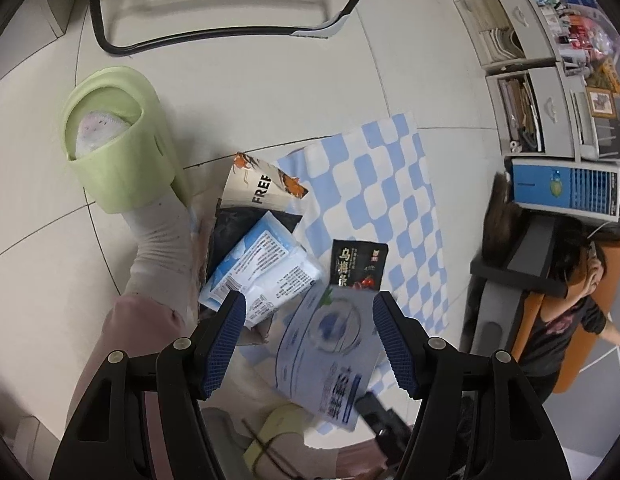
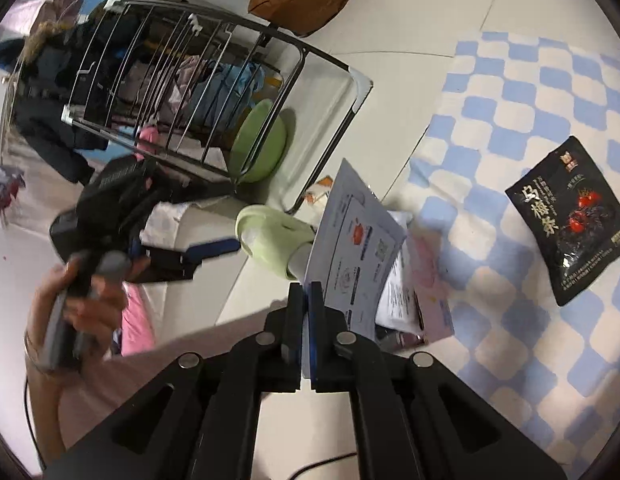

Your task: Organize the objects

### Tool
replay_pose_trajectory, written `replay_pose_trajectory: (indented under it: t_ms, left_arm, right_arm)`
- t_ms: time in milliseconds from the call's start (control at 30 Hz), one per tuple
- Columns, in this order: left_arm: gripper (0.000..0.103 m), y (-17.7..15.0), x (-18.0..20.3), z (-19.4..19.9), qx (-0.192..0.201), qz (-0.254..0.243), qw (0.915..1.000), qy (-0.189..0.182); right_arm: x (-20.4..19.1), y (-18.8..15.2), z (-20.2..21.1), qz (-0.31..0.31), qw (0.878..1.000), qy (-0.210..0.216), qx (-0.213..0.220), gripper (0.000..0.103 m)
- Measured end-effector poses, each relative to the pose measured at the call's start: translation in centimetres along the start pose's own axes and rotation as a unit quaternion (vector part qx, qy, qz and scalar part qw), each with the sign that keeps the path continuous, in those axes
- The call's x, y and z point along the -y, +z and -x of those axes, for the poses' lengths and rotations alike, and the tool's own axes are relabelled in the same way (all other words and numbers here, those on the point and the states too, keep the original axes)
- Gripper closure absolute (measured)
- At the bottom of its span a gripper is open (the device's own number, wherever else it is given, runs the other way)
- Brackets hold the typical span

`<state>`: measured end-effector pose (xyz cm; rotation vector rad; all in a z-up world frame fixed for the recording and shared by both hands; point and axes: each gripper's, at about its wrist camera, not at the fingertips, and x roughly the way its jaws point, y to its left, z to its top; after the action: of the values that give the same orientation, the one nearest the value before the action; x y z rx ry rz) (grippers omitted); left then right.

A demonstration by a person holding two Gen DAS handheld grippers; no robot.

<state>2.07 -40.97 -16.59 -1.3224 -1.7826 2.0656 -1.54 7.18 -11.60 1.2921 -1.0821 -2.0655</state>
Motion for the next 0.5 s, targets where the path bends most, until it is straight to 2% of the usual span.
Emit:
replay_pose_trajectory:
  t_ms: [133, 200, 333, 367, 400, 433, 500]
  left_arm:
    - [0.038, 0.2, 0.0, -0.1, 0.004, 0.0, 1.0, 0.007]
    - [0.038, 0.3, 0.1, -0.1, 0.003, 0.002, 1.0, 0.002]
    - [0.038, 0.4, 0.3, -0.1, 0.007, -0.004, 1.0, 0.002]
    - [0.038, 0.4, 0.2, -0.2, 0.005, -0.003, 1.0, 0.003]
    - [0.038, 0.4, 0.1, -0.2, 0.003, -0.002, 1.0, 0.004]
    - [0.038, 0.3, 0.0, -0.3, 0.0, 0.001, 1.0, 0.004]
    - [0.038, 0.3, -0.2, -0.2, -0.001, 0.004, 1.0, 0.005]
  right_arm:
    - [0.5, -0.8, 1.2, -0.031, 0.999, 0.018, 0.009, 0.101]
    - [0.7, -0.7, 1.4, -0.032, 0.999, 0.014, 0.016, 0.101]
    - [1.7, 0.1, -0.9, -0.037, 0.999, -0.001, 0.01, 0.101]
    - [2.0, 0.2, -1.7, -0.033, 0.999, -0.003, -0.002, 0.101]
    - [2.3, 0.4, -3.6, -0.025, 0.999, -0.017, -0.039, 0.101]
    - [2.5, 0.2, -4.4, -0.019, 0.998, -0.028, -0.057, 0.098]
    - [3.4, -0.7, -6.9, 0.009, 0.99, -0.074, -0.122, 0.091]
